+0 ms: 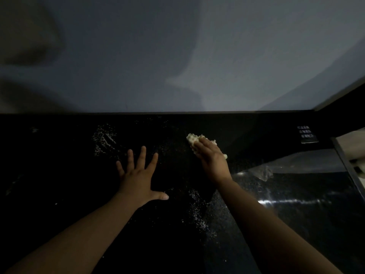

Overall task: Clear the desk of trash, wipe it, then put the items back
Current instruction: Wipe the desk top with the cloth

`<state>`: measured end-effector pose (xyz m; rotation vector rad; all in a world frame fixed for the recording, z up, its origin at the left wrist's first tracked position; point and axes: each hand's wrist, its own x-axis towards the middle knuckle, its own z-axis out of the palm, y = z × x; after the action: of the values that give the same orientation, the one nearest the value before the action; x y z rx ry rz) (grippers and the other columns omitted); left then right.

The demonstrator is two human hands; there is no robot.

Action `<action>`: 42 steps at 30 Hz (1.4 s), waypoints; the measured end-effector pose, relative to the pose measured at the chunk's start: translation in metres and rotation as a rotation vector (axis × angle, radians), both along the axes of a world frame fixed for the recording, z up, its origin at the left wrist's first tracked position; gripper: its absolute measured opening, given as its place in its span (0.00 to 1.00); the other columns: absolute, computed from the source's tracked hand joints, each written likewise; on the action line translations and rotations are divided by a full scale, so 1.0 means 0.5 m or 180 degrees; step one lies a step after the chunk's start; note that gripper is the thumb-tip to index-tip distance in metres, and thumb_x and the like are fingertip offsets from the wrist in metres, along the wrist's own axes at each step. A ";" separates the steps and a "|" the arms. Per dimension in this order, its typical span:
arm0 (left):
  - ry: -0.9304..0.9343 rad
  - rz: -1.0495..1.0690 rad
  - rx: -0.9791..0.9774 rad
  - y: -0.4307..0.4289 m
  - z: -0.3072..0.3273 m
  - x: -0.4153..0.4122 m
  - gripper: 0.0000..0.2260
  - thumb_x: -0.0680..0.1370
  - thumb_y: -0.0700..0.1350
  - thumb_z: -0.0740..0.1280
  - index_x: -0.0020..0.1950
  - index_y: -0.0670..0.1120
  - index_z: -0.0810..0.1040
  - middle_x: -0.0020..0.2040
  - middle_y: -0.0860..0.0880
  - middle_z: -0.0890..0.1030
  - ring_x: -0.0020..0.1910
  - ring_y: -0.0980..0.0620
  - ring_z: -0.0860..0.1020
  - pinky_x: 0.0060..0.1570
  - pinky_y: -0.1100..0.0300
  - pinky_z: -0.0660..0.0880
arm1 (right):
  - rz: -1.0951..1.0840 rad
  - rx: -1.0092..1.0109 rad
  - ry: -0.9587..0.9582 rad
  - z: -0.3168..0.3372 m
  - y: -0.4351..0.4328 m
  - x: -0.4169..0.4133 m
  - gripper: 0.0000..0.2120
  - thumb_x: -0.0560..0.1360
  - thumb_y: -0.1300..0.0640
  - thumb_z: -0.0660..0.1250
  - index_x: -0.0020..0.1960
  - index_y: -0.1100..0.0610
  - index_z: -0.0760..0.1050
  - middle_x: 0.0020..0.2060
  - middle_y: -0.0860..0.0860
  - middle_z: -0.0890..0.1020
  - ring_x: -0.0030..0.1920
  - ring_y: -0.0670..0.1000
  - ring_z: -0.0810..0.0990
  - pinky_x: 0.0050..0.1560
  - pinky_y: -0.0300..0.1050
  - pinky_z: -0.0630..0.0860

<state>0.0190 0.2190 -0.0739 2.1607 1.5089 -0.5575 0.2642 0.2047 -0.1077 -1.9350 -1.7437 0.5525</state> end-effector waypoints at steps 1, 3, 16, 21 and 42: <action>-0.0002 -0.0003 0.0001 0.000 0.001 0.000 0.57 0.62 0.76 0.65 0.76 0.57 0.32 0.74 0.46 0.26 0.73 0.36 0.29 0.70 0.32 0.39 | -0.0007 -0.0001 0.0013 -0.001 -0.008 -0.001 0.18 0.77 0.57 0.66 0.67 0.52 0.74 0.70 0.52 0.71 0.70 0.55 0.68 0.71 0.53 0.64; 0.0002 -0.0006 -0.0011 0.000 0.004 0.001 0.57 0.62 0.76 0.65 0.76 0.57 0.32 0.74 0.46 0.26 0.73 0.36 0.29 0.70 0.32 0.39 | -0.0017 -0.0010 0.0044 -0.001 -0.024 -0.003 0.18 0.77 0.57 0.66 0.67 0.52 0.74 0.70 0.52 0.71 0.70 0.55 0.68 0.71 0.52 0.64; -0.0156 -0.0386 -0.0150 -0.092 0.041 -0.040 0.52 0.67 0.73 0.64 0.78 0.54 0.36 0.75 0.49 0.27 0.74 0.40 0.29 0.73 0.37 0.39 | -0.0181 -0.0079 0.0156 0.000 -0.161 -0.028 0.19 0.78 0.55 0.66 0.68 0.49 0.73 0.71 0.49 0.70 0.72 0.50 0.65 0.73 0.51 0.62; -0.0056 -0.0619 -0.0297 -0.144 0.048 -0.041 0.51 0.69 0.71 0.65 0.77 0.53 0.35 0.75 0.48 0.28 0.73 0.38 0.29 0.73 0.37 0.39 | -0.0246 -0.0136 0.0158 0.003 -0.206 -0.040 0.19 0.78 0.54 0.64 0.69 0.48 0.71 0.72 0.48 0.68 0.73 0.48 0.63 0.74 0.52 0.60; 0.0078 -0.0691 -0.0235 -0.231 0.021 -0.062 0.57 0.65 0.68 0.71 0.77 0.53 0.35 0.75 0.46 0.28 0.74 0.37 0.31 0.72 0.34 0.42 | -0.0592 -0.0098 0.0031 -0.002 -0.402 -0.097 0.19 0.78 0.55 0.65 0.68 0.47 0.72 0.71 0.45 0.68 0.72 0.46 0.63 0.73 0.46 0.58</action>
<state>-0.0119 0.1035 -0.0636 2.2817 1.2525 -0.7027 0.2158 0.0035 -0.1087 -2.0849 -1.5368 0.5230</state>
